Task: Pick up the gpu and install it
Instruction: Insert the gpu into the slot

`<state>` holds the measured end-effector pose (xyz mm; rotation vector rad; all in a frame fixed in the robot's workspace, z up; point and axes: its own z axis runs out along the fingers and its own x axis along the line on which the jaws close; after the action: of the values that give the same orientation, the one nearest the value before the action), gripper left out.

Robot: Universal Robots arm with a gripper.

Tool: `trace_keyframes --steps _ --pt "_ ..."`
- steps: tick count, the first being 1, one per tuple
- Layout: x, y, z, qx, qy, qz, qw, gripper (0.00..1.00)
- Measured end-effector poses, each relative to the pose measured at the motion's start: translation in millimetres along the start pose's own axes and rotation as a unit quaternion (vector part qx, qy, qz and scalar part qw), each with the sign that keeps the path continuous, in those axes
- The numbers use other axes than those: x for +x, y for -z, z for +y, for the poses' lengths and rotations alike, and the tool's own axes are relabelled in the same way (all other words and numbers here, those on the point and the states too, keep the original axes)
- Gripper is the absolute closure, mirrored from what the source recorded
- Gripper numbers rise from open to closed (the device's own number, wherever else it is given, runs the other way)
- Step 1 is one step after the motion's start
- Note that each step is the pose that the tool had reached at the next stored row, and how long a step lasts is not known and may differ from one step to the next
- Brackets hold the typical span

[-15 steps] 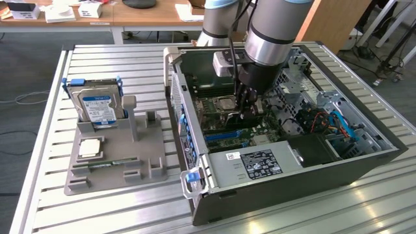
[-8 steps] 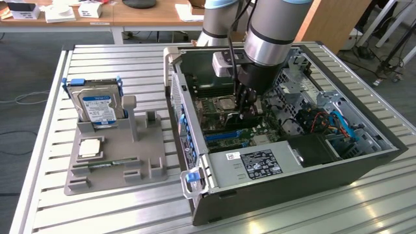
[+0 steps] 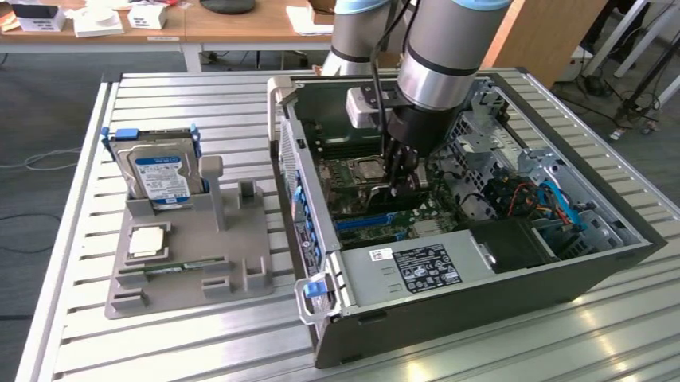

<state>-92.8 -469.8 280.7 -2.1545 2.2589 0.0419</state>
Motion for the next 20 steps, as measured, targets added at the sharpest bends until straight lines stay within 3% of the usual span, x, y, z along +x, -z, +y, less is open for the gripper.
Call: trace_keyframes --steps 20 --pt "0.2 -2.7 2.1 0.0015 0.003 -0.0001 1.0000 0.73"
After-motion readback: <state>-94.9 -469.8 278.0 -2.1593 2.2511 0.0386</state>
